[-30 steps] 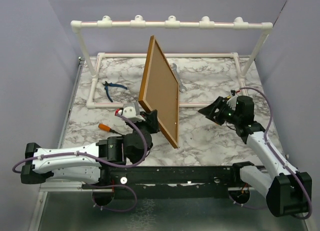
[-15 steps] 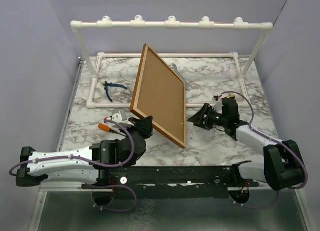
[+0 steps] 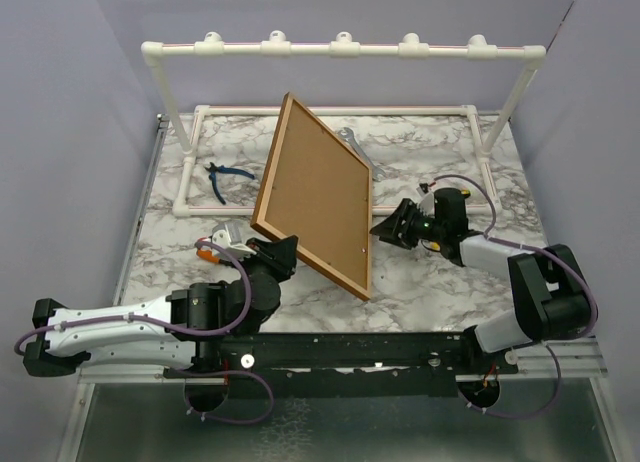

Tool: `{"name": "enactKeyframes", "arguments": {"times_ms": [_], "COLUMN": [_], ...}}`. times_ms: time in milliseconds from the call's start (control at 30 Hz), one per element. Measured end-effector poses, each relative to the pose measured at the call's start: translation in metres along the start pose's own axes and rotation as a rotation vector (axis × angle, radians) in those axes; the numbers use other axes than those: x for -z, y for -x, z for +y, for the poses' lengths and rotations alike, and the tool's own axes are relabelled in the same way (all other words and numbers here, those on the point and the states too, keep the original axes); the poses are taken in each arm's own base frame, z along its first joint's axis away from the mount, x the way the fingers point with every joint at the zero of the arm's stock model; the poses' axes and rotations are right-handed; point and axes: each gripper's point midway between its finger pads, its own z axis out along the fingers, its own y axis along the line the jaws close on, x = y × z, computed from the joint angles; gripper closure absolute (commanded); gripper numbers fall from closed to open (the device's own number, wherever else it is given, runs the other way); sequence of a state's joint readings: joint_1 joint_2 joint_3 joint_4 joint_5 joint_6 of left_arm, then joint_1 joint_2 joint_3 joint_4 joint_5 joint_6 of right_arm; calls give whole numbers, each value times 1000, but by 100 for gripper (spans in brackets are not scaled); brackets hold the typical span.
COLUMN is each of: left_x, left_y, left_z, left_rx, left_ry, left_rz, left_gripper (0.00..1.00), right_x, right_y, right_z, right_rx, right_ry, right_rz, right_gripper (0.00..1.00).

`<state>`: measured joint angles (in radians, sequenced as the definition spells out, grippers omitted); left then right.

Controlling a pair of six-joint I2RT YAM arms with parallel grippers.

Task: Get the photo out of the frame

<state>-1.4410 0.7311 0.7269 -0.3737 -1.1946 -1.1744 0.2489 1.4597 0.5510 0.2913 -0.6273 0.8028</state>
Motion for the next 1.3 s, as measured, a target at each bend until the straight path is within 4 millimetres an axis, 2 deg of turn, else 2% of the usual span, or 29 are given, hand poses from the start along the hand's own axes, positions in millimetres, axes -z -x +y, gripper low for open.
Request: {"name": "enactKeyframes", "arguments": {"times_ms": [267, 300, 433, 500, 633, 767, 900, 1167, 1300], "left_x": [2, 2, 3, 4, 6, 8, 9, 9, 7], "left_y": [0, 0, -1, 0, 2, 4, 3, 0, -12], "left_z": [4, 4, 10, 13, 17, 19, 19, 8, 5], "left_rx": [11, 12, 15, 14, 17, 18, 25, 77, 88], "left_ry": [0, -1, 0, 1, -1, -5, -14, -51, -72], "left_rz": [12, 13, 19, 20, 25, 30, 41, 54, 72], "left_gripper": [100, 100, 100, 100, 100, 100, 100, 100, 99], "right_x": [-18, -21, -31, -34, -38, -38, -32, 0, 12], "right_y": [5, 3, -3, -2, -1, 0, 5, 35, 39], "right_z": [4, 4, 6, 7, 8, 10, 13, 30, 20], "right_rx": [-5, -7, -13, -18, -36, -35, 0, 143, 171], "right_ry": [22, 25, 34, 38, 37, 21, -29, -134, -217], "right_rz": [11, 17, 44, 44, 51, 54, 41, -78, -113], "right_gripper": [51, 53, 77, 85, 94, 96, 97, 98, 100]}}
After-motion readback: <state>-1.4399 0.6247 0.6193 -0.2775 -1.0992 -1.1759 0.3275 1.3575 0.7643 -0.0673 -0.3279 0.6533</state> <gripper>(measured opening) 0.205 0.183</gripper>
